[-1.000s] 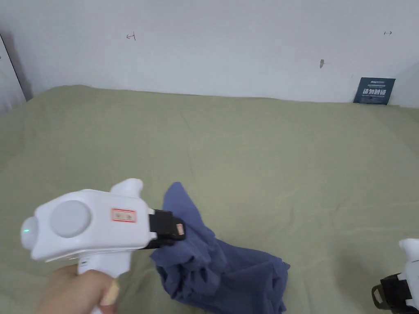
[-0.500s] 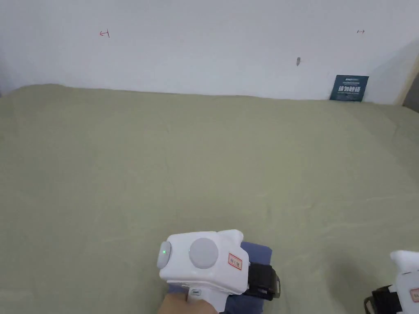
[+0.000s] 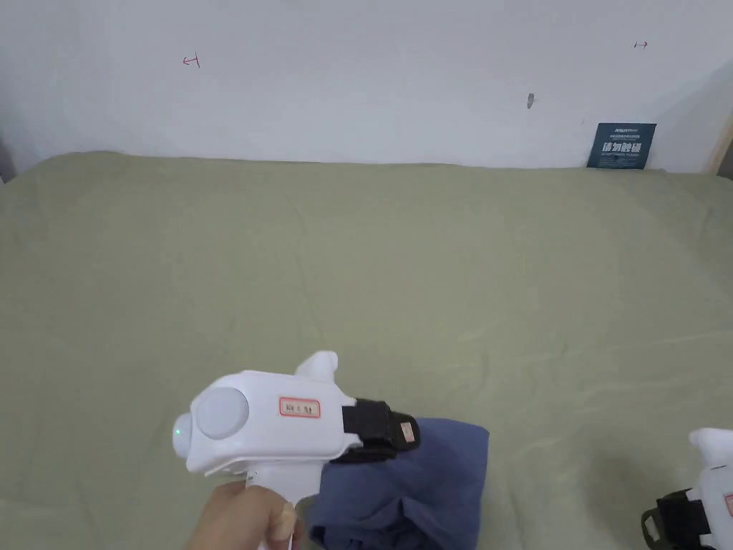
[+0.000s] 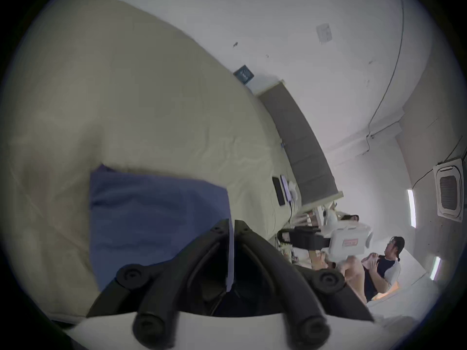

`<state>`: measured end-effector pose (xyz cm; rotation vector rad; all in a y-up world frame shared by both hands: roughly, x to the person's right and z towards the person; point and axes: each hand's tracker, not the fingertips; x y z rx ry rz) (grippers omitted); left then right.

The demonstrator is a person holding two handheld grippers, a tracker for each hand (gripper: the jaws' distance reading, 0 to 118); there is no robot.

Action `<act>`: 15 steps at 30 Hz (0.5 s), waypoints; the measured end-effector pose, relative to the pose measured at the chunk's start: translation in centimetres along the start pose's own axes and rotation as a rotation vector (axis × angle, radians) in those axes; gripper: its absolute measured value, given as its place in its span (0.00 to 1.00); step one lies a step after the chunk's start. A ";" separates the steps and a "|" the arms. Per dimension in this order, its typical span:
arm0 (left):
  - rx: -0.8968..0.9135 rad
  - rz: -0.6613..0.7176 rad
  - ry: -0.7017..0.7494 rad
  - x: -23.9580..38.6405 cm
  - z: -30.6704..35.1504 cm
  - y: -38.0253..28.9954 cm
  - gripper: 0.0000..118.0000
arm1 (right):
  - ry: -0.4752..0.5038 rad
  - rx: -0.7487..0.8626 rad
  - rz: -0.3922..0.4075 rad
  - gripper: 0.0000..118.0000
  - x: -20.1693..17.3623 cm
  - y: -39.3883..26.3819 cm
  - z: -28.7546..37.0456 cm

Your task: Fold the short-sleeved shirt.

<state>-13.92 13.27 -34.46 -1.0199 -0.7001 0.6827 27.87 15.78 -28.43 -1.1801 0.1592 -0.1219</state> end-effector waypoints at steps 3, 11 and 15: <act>-0.088 -0.005 -0.021 -0.7 -2.8 -2.0 0.01 | 0.007 -0.002 0.010 0.00 -0.6 -0.1 0.1; -0.118 0.208 -0.071 -4.7 -7.9 -7.6 0.01 | 0.004 0.009 0.021 0.00 -1.4 0.3 0.2; -0.135 0.103 0.018 -3.4 -7.5 -7.5 0.00 | 0.010 0.000 0.036 0.00 -2.5 0.6 -0.2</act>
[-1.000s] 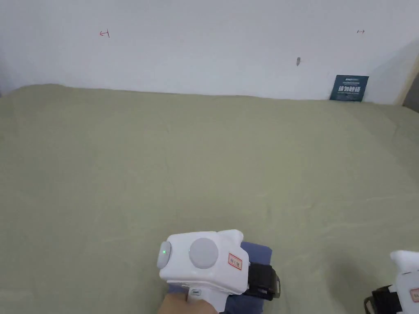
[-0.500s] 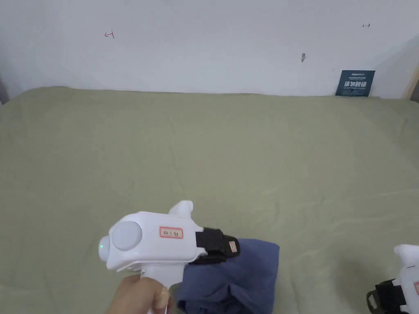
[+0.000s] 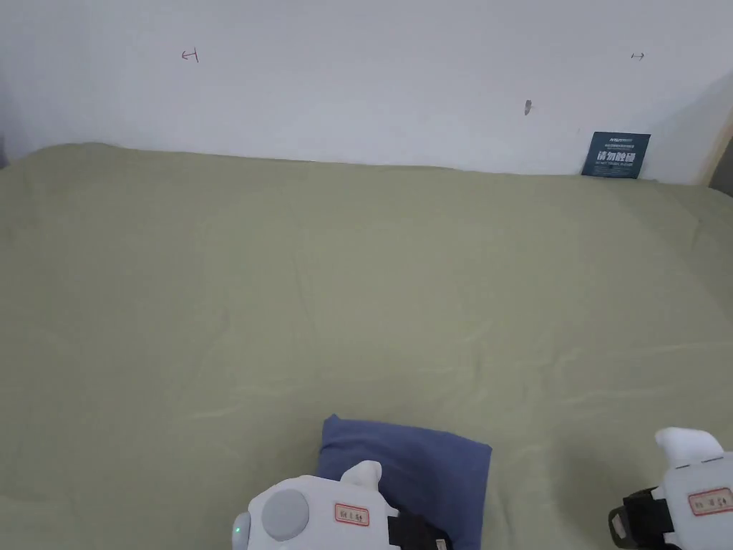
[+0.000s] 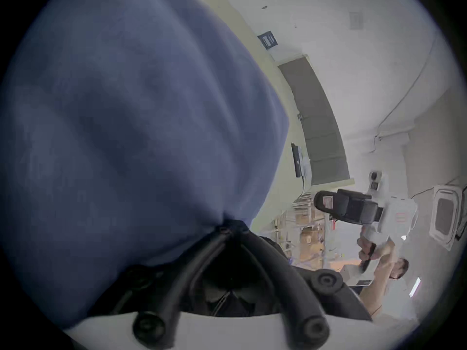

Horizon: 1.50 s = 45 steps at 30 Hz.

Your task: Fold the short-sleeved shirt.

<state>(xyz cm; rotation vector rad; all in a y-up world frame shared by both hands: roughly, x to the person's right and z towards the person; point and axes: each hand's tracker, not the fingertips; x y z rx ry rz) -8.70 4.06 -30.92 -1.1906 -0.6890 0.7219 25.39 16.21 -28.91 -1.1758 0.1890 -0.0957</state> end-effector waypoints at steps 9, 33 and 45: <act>0.173 -0.019 -0.094 2.8 11.1 2.4 0.00 | 0.138 -0.015 0.060 0.00 -5.2 1.8 -1.2; 0.141 0.094 -0.094 -7.7 13.4 5.6 0.96 | 0.334 -0.158 -0.089 0.00 -10.3 4.0 -12.3; 0.019 0.081 -0.156 -5.8 6.0 5.1 0.84 | 0.343 -0.132 -0.082 0.00 -10.3 3.6 -12.2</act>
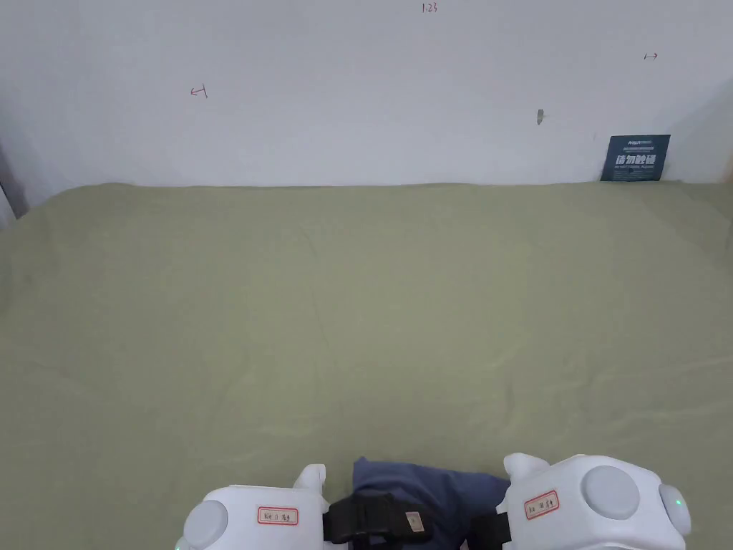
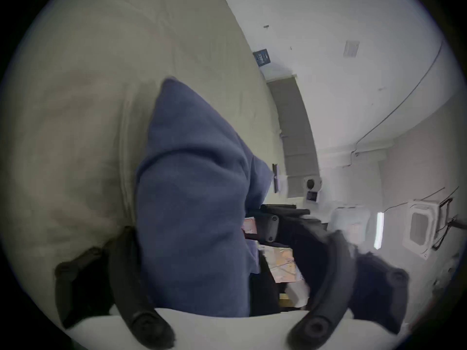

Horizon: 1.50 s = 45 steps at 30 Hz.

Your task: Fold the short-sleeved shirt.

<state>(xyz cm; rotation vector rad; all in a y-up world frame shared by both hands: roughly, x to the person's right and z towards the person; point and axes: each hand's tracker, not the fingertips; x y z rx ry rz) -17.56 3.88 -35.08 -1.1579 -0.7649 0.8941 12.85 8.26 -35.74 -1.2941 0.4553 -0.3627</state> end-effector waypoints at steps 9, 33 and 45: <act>0.059 -0.021 0.097 -1.1 1.4 -0.5 0.28 | -0.027 0.003 0.046 0.00 -1.2 -0.3 0.4; 0.256 0.020 0.378 -10.5 34.5 3.0 0.28 | -0.152 -0.030 0.342 0.00 -24.0 1.4 -9.4; 0.259 0.040 0.541 -15.0 46.0 6.0 0.28 | -0.118 -0.045 0.384 0.00 -33.7 2.4 -15.7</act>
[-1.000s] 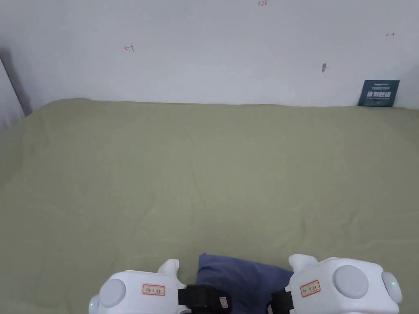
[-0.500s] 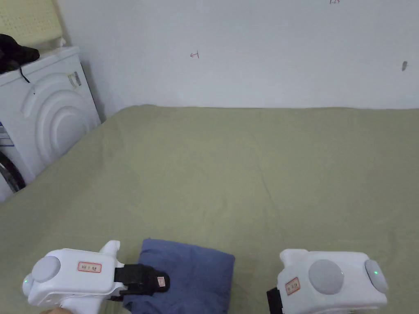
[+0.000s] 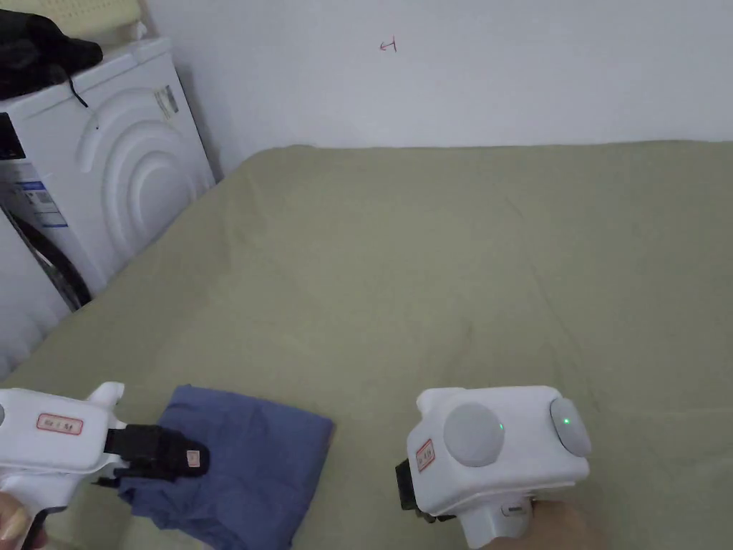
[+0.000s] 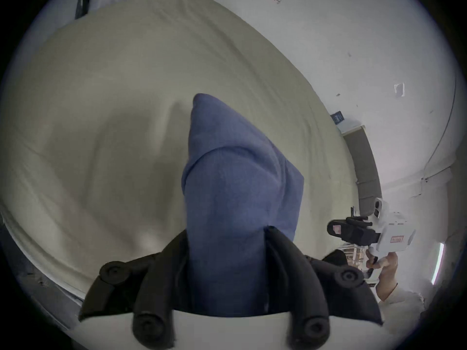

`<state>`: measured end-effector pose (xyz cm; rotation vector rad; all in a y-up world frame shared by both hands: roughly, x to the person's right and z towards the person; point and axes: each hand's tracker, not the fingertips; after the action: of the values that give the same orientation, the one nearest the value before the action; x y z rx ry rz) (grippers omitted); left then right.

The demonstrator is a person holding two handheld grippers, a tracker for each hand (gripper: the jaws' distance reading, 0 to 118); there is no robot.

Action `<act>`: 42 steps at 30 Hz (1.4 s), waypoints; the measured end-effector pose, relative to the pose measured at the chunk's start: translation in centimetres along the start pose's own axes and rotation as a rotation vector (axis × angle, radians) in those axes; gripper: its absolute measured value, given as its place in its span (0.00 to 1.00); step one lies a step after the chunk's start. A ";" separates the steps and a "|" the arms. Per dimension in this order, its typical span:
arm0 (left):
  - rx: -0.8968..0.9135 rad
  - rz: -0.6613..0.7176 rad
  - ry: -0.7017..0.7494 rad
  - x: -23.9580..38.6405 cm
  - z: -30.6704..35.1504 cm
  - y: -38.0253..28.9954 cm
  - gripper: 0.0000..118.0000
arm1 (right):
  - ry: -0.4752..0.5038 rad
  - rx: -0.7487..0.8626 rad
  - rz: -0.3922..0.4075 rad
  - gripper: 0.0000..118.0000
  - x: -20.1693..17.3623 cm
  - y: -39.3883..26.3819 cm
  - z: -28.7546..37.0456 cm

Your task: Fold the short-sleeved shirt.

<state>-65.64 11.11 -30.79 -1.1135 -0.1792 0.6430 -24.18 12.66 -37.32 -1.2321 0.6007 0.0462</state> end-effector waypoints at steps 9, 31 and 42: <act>0.089 -0.001 0.209 -0.7 3.2 0.2 0.74 | 0.008 -0.026 0.020 0.00 0.3 -0.6 0.0; 0.361 -0.317 0.402 34.3 -2.9 -11.4 0.00 | -0.139 0.179 -0.061 0.00 14.7 -8.9 16.8; 0.482 -0.526 0.295 49.2 -10.1 -15.5 0.00 | -0.424 0.374 -0.178 0.00 25.2 -12.5 26.3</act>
<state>-15.39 26.61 -30.46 -0.6402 -0.0514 0.0362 12.14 24.58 -32.65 -0.8702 0.1192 0.0421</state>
